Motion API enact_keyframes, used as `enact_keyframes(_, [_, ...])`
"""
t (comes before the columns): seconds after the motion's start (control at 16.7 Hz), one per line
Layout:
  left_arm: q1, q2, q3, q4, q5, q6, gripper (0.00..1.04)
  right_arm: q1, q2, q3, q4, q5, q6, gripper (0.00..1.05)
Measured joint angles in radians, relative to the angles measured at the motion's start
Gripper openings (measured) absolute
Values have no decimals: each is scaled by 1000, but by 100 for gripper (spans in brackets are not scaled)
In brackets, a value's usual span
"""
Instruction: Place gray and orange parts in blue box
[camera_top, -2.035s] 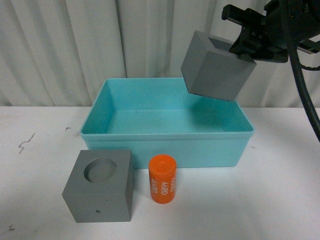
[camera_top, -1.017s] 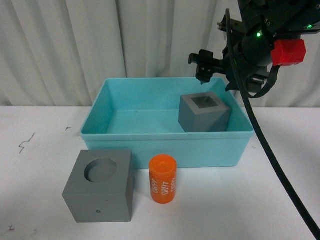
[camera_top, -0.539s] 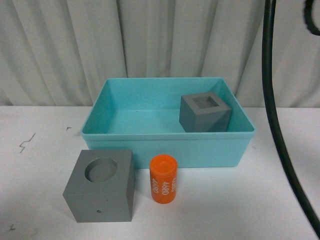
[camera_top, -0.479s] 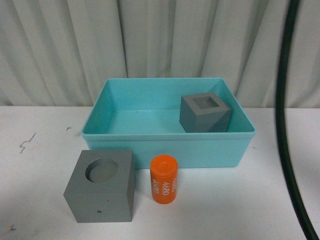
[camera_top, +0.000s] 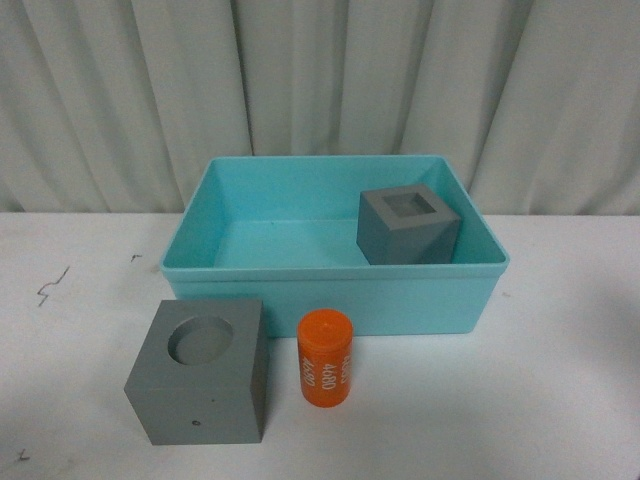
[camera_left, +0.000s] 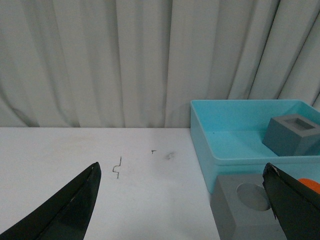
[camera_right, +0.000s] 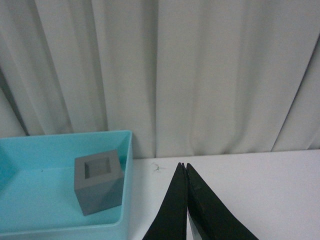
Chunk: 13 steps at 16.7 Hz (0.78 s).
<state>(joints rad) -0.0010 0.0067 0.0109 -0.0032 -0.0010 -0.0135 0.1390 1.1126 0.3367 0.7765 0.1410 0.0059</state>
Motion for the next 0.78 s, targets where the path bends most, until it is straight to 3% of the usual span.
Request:
enact_keyframes(0.36, [0,0,0,0,1,0,98,-68,-216,-180,-39,-66,0,2])
enact_keyframes(0.42, [0,0,0,0,1,0,98,-130,-266,-207,-61,-129,0,2])
enact_keyframes(0.48, [0,0,0,0,0,0,98,-147,-291,-221,-79,-128,0,2])
enact_keyframes(0.78, [0,0,0,0,1,0,98,-139,-452,-278,-182,-138,0,2])
